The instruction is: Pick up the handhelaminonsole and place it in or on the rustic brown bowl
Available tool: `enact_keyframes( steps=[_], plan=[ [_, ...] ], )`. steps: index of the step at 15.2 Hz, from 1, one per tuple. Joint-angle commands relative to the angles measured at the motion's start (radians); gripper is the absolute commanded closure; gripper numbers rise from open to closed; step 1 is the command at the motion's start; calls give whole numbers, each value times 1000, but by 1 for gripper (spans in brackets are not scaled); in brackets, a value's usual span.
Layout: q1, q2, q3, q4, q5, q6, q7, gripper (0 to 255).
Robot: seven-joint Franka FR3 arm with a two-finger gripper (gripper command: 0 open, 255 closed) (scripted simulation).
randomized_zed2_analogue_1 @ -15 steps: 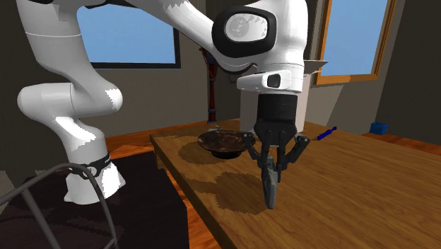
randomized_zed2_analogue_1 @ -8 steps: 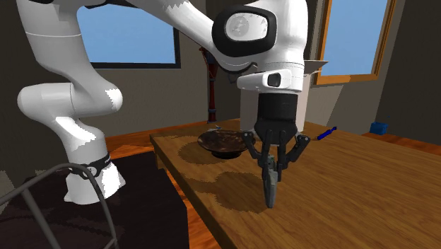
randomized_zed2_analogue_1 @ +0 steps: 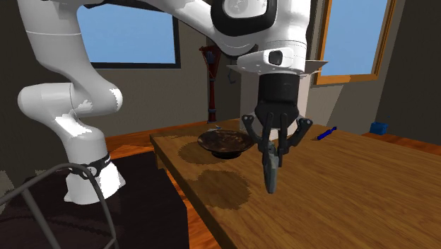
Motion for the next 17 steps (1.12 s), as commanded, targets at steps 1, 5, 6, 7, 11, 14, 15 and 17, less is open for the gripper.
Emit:
enact_keyframes(
  steps=[1, 5, 6, 7, 11, 14, 15, 17],
  plan=[
    [-2, -11, 5, 16, 13, -22, -10, 255],
    [-8, -33, 14, 48, 38, -64, -33, 255],
    [-9, -38, 16, 56, 43, -75, -38, 255],
    [-10, -42, 17, 65, 48, -86, -43, 255],
    [-13, -58, 23, 104, 67, -131, -63, 255],
    [-14, -67, 26, 135, 77, -166, -76, 255],
    [-14, -68, 27, 143, 80, -175, -78, 255],
    [-28, -144, 47, 80, 137, -161, -79, 255]
  ],
)
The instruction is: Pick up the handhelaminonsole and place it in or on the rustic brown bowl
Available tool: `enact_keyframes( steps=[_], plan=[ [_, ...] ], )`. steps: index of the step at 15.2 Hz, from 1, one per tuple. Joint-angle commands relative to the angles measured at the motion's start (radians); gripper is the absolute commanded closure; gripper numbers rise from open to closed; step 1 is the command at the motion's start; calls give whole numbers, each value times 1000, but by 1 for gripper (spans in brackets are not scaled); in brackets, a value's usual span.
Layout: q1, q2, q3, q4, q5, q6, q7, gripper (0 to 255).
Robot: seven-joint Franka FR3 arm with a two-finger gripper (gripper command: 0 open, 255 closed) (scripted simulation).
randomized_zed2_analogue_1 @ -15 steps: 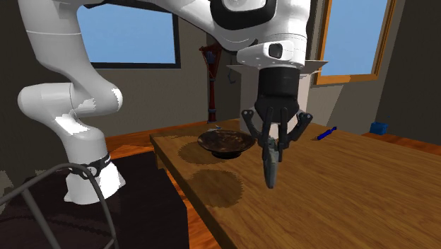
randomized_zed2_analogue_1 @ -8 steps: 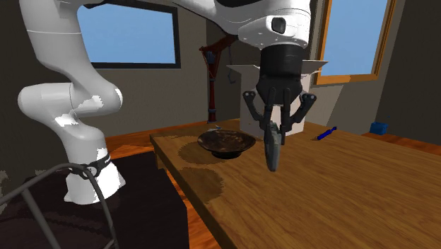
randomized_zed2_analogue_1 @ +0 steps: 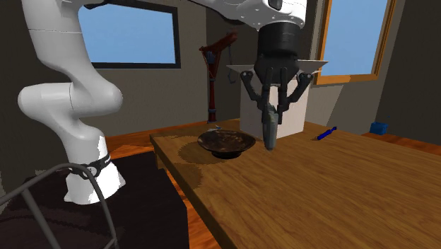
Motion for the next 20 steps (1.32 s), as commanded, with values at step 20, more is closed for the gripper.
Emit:
enact_keyframes(
  steps=[20],
  plan=[
    [153, -560, 22, -366, 459, -4, 0, 255]
  ],
)
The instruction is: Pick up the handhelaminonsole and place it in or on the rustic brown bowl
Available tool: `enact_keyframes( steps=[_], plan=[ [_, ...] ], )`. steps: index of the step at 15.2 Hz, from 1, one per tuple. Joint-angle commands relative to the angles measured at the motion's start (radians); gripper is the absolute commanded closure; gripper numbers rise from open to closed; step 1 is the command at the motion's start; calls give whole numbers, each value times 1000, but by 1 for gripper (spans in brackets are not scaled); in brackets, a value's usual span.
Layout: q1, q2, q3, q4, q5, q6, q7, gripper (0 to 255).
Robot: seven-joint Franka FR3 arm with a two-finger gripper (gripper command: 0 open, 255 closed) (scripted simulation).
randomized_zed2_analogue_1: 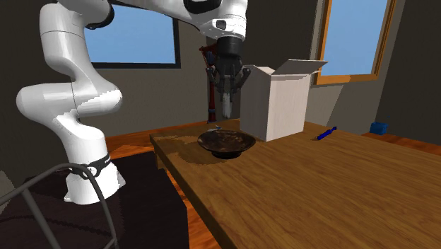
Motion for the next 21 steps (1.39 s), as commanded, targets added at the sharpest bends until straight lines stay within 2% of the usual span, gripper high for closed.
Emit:
enact_keyframes(
  steps=[1, 14, 21],
  plan=[
    [1, 1, 7, -24, 2, 25, 5, 255],
    [-24, 61, 81, -151, -21, 201, 56, 255],
    [-22, 62, 80, -151, -22, 201, 57, 255]
  ],
)
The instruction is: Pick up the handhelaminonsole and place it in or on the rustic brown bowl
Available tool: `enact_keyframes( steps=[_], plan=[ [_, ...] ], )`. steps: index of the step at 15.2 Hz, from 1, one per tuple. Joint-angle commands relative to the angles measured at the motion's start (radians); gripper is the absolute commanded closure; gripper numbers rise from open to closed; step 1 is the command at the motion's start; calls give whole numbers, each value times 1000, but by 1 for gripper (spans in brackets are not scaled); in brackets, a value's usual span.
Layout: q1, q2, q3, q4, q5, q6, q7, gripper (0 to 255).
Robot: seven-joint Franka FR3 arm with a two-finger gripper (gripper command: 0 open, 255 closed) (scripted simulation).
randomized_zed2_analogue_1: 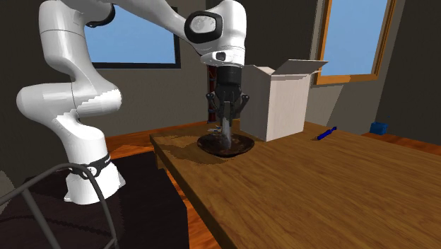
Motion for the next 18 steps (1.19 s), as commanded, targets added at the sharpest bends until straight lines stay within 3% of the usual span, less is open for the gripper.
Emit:
enact_keyframes(
  steps=[1, 2, 7, 11, 18],
  plan=[
    [1, 2, 2, -1, 0, -1, 1, 255],
    [0, 2, 2, -2, 0, 0, 1, 0],
    [1, 2, 2, -1, 0, -1, 1, 0],
    [22, -39, -36, 99, 21, -133, -18, 0],
    [22, -39, -36, 99, 20, -133, -18, 0]
  ],
)
